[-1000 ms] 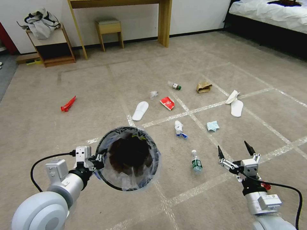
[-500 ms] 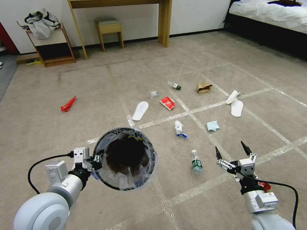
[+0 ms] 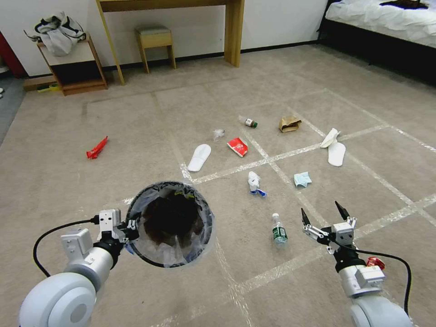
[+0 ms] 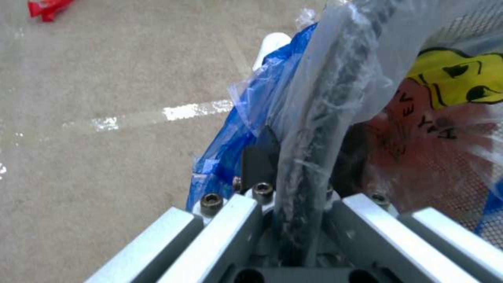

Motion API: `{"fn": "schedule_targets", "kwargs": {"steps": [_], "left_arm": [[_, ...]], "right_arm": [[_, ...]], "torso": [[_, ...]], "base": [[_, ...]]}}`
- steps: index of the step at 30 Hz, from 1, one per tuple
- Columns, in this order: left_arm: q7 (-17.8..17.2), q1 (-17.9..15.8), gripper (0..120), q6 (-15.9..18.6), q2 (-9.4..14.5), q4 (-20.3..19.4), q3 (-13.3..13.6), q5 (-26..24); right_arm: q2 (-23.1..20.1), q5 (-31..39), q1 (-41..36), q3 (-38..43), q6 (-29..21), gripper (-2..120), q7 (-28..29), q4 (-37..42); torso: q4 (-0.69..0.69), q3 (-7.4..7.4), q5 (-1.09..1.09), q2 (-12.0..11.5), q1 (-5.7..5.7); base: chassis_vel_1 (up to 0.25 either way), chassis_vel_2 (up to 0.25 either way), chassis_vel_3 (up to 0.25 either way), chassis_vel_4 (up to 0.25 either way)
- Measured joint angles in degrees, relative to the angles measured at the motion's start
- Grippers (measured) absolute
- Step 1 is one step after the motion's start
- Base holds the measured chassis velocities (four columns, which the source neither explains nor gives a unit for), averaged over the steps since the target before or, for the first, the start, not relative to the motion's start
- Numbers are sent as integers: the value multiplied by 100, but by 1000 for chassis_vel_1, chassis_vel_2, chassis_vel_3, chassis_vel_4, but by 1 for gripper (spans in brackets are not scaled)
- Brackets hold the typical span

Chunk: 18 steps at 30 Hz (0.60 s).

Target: Pick up the trash bin and place the garbage on the floor into it.

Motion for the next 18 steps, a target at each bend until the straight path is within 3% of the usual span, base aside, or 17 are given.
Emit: {"fn": "schedule_targets", "kwargs": {"steps": [7, 18], "left_arm": [[42, -63, 0, -38, 49, 103, 31, -23], [50, -182, 0, -56, 101, 228, 190, -35]], "right_arm": [[39, -3, -26, 25, -18, 100, -40, -59], [-96, 80, 74, 269, 31, 100, 51, -238]], "torso": [[0, -1, 0, 0, -1], [0, 3, 4, -1, 4]], "base": [[-59, 60, 73, -59], [-182, 189, 176, -174]]}}
